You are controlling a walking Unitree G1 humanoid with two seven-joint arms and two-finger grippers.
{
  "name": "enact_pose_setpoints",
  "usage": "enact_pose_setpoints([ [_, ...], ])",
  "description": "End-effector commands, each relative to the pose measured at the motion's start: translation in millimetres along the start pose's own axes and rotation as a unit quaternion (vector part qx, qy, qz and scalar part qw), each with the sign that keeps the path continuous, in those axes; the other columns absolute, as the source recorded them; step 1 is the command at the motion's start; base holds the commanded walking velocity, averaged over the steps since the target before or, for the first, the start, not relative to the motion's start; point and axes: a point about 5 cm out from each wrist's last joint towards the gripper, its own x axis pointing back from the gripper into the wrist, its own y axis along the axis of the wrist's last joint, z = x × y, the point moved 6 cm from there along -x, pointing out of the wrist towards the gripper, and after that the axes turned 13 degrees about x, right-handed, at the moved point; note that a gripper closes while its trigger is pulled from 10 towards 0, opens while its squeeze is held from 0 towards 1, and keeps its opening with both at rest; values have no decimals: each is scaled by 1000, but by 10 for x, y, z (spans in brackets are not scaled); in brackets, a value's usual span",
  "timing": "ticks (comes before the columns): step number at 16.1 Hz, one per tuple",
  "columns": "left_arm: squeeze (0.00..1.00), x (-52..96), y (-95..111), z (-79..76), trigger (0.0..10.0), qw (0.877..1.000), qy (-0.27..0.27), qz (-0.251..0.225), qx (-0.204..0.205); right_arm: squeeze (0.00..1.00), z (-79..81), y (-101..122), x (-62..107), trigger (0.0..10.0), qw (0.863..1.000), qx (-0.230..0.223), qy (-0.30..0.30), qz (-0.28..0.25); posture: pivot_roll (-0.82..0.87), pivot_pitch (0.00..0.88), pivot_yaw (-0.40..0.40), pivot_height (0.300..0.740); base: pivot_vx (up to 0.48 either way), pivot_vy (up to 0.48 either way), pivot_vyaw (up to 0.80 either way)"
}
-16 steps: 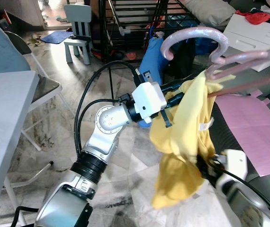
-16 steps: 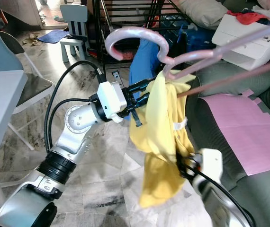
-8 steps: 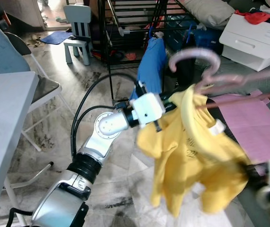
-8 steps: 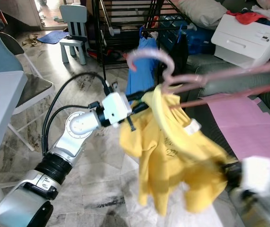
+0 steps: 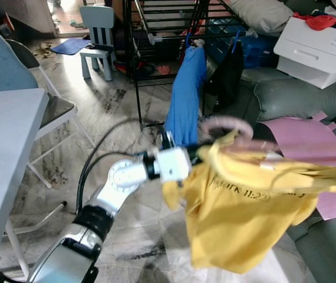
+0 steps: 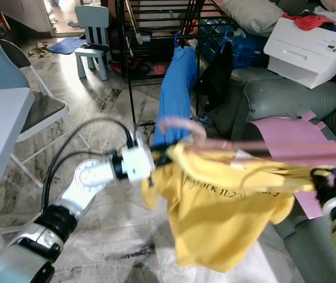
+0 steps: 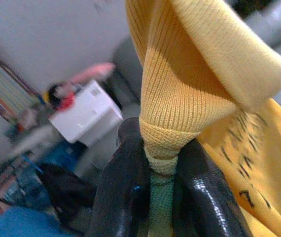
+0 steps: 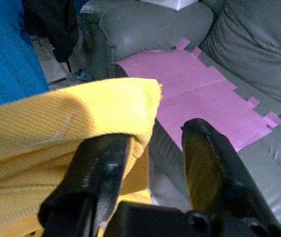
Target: Hang hanger
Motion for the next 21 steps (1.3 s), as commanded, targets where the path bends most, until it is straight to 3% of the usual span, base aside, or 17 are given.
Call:
enact_pose_setpoints([
  [1, 0, 70, -129, 26, 0, 999, 6, 32, -2, 0, -216, 165, 43, 0, 999, -2, -43, -18, -24, 0, -62, 740, 0, 0, 0],
  [4, 0, 106, -352, -67, 0, 996, -10, 87, 5, 0, -218, 160, 55, 0, 999, -4, -43, -15, -28, 0, -60, 740, 0, 0, 0],
  [7, 0, 142, -440, -39, 0, 994, -8, 108, 1, 0, -260, 167, 84, 0, 998, -8, -51, -18, -34, 0, -54, 740, 0, 0, 0],
  [9, 0, 139, -453, 50, 0, 993, 18, 112, 11, 0, -225, 239, 92, 0, 999, -4, -42, -34, -37, 0, -51, 740, 0, 0, 0],
  [11, 0, 104, -409, 223, 0, 991, 82, 92, 59, 0, -207, 207, 94, 0, 999, 3, -36, -32, -35, 0, -51, 740, 0, 0, 0],
  [15, 0, 140, -492, 322, 0, 982, 120, 105, 103, 0, -75, 318, 145, 0, 998, 17, 11, -65, -35, 0, -52, 740, 0, 0, 0],
  [16, 0, 140, -468, 288, 0, 986, 100, 105, 81, 0, -111, 388, 150, 0, 997, 22, 2, -78, -38, 0, -50, 740, 0, 0, 0],
  [21, 0, 163, -460, 133, 0, 991, 47, 102, 68, 0, -259, 695, 147, 0, 991, 16, -26, -131, -39, 0, -53, 740, 0, 0, 0],
])
